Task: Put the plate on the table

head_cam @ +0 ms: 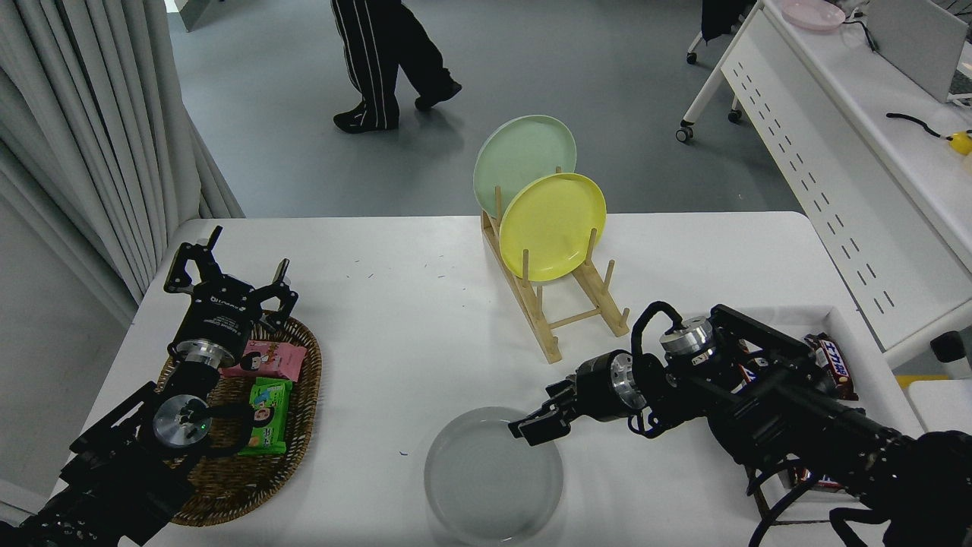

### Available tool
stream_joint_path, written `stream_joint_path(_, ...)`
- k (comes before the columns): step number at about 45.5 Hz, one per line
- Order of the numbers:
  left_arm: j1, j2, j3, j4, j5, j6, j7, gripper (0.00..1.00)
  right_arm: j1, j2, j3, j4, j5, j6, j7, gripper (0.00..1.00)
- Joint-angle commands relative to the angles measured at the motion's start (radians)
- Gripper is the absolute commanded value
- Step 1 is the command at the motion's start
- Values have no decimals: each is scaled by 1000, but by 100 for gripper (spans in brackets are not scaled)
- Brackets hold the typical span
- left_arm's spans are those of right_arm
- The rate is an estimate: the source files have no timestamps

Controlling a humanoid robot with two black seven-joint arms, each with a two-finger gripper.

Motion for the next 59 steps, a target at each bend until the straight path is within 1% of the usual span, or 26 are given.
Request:
stream_joint_path(1, 0, 0, 0, 0, 0, 1, 0, 100, -21, -15, 17, 76, -66, 338, 1, 100)
stream_joint_path(4, 0, 0, 0, 0, 0, 1, 0, 100, -37, -16, 32, 77, -108, 485, 1, 100)
stream_joint_path(7, 0, 0, 0, 0, 0, 1, 0, 100, -38, -19, 32, 80, -143, 591, 3, 100)
stream_joint_path(10, 0, 0, 0, 0, 0, 1, 0, 100, -38, -18, 44, 80, -193, 650, 15, 100)
stream_joint_path(14, 0, 0, 0, 0, 0, 1, 0, 100, -55, -12, 127, 80, -288, 670, 40, 100)
stream_joint_path(21, 0, 0, 0, 0, 0, 1, 0, 100, -100, 30, 303, 79, -488, 671, 130, 100)
stream_joint_path(25, 0, 0, 0, 0, 0, 1, 0, 100, -107, 34, 349, 79, -583, 673, 162, 100)
stream_joint_path(35, 0, 0, 0, 0, 0, 1, 0, 100, -117, 30, 426, 97, -755, 656, 265, 100)
stream_joint_path(38, 0, 0, 0, 0, 0, 1, 0, 100, -118, 28, 449, 97, -804, 639, 291, 100)
stream_joint_path(48, 0, 0, 0, 0, 0, 0, 0, 100, -129, 23, 512, 89, -953, 520, 395, 100)
stream_joint_path(55, 0, 0, 0, 0, 0, 1, 0, 100, -164, 22, 576, 89, -1106, 512, 434, 100)
stream_joint_path(56, 0, 0, 0, 0, 0, 1, 0, 100, -173, 22, 590, 91, -1156, 510, 441, 100)
stream_joint_path(59, 0, 0, 0, 0, 0, 0, 0, 100, -193, 22, 621, 91, -1224, 510, 471, 100)
